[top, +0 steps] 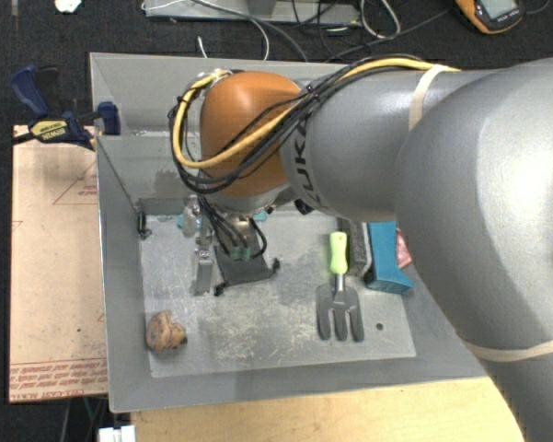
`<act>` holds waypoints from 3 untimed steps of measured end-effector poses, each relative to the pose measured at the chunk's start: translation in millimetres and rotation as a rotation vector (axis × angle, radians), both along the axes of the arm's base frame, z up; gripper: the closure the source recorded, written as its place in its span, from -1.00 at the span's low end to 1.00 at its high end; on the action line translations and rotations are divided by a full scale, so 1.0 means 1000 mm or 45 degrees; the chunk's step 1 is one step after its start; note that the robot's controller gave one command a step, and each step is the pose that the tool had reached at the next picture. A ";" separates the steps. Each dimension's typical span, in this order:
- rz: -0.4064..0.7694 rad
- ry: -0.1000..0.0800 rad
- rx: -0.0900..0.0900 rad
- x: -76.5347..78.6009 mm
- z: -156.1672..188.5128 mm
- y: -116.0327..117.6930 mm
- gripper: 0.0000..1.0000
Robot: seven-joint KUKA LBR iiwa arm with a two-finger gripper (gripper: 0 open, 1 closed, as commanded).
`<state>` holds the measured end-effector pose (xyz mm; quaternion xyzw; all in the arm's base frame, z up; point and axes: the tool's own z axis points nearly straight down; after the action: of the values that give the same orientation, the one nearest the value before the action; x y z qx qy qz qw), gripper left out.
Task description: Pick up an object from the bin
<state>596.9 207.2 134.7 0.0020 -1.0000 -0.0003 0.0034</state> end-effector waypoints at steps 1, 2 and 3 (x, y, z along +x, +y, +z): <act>-0.004 -0.009 0.002 0.002 0.005 -0.001 -1.00; -0.109 -0.008 0.005 0.014 0.007 -0.026 -1.00; -0.060 -0.014 0.003 0.037 -0.014 -0.064 -1.00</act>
Offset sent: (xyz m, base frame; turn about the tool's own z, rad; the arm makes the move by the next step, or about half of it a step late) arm 0.0285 -0.0590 0.0085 0.1834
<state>633.9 143.6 121.2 -0.0215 -0.9998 -0.0016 -0.0023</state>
